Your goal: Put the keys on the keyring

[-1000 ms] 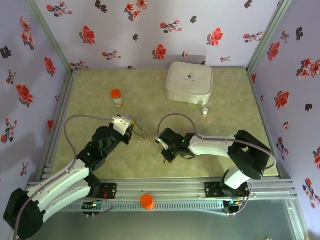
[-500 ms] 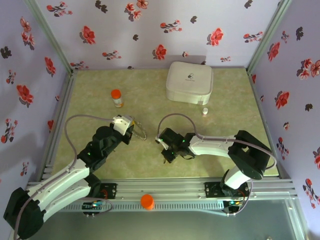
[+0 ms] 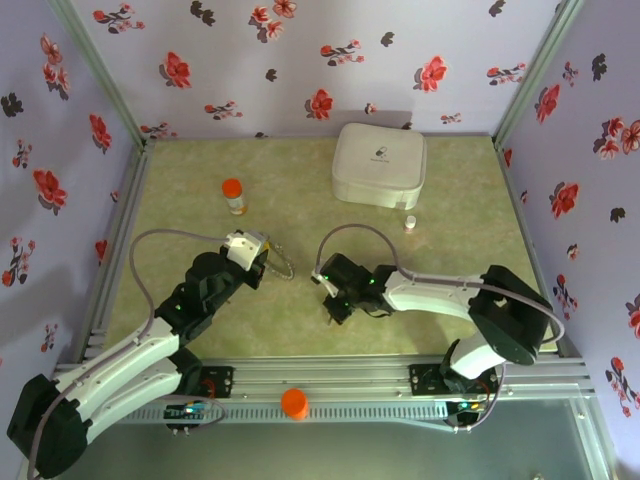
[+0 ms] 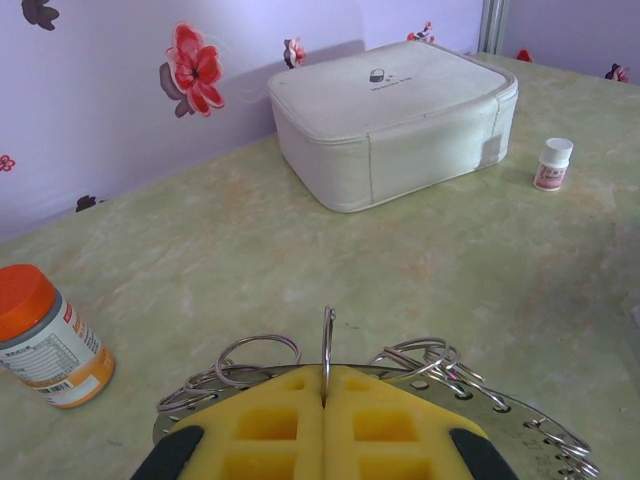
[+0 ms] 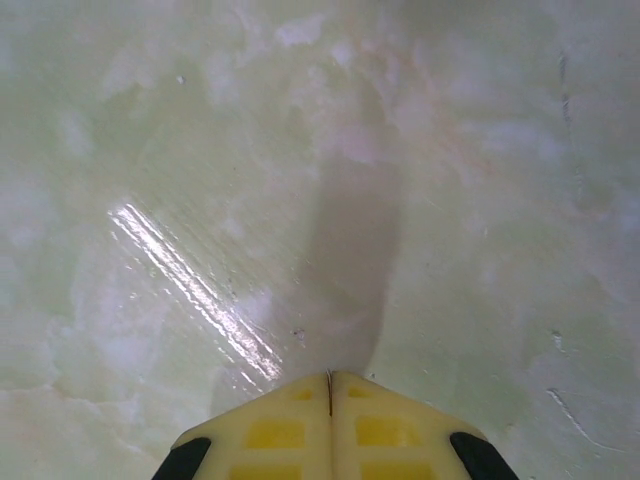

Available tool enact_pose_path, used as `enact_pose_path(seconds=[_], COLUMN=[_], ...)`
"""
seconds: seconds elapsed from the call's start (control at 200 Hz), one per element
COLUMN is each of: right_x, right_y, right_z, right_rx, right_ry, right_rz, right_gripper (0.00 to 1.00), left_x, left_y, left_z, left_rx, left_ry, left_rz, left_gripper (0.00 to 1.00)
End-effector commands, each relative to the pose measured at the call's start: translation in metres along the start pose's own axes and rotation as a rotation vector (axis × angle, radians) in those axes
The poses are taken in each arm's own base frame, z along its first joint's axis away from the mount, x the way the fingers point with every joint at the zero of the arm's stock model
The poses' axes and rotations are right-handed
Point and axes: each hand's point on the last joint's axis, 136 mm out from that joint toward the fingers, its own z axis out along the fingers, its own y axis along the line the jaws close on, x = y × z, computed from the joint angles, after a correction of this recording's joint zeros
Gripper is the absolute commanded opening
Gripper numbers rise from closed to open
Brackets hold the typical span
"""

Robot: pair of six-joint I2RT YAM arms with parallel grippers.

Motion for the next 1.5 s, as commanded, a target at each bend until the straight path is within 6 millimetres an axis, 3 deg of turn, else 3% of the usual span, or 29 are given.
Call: enact_pose_path(seconds=[0.0, 0.11, 0.255, 0.445, 0.605, 0.86, 1.255, 1.495], right_x=[-0.020, -0.029, -0.044, -0.072, -0.087, -0.092, -0.101, -0.101], right_y=[-0.002, -0.002, -0.002, 0.002, 0.009, 0.034, 0.044, 0.045], right_z=[-0.025, -0.047, -0.083, -0.131, -0.153, -0.150, -0.157, -0.147], right_rx=[0.016, 0.022, 0.044, 0.091, 0.164, 0.220, 0.090, 0.058], right_ry=[-0.078, -0.136, -0.243, -0.423, -0.522, -0.619, -0.704, -0.696], right_rz=[-0.003, -0.052, -0.164, -0.338, -0.535, -0.883, -0.770, -0.723], right_gripper=[0.00, 0.00, 0.00, 0.00, 0.00, 0.00, 0.00, 0.00], left_x=[-0.031, -0.030, -0.028, -0.026, -0.027, -0.027, -0.021, -0.015], left_y=[0.004, -0.007, -0.035, -0.056, -0.072, -0.089, -0.101, -0.100], left_z=[-0.003, -0.004, -0.009, -0.011, -0.014, -0.018, -0.015, -0.008], left_rx=[-0.006, 0.056, 0.227, 0.346, 0.446, 0.545, 0.554, 0.493], left_ry=[-0.078, -0.066, -0.044, -0.037, -0.006, 0.101, 0.064, 0.037], left_rz=[0.027, 0.068, 0.114, 0.059, 0.011, -0.095, 0.061, 0.241], left_gripper=[0.00, 0.00, 0.00, 0.00, 0.00, 0.00, 0.00, 0.00])
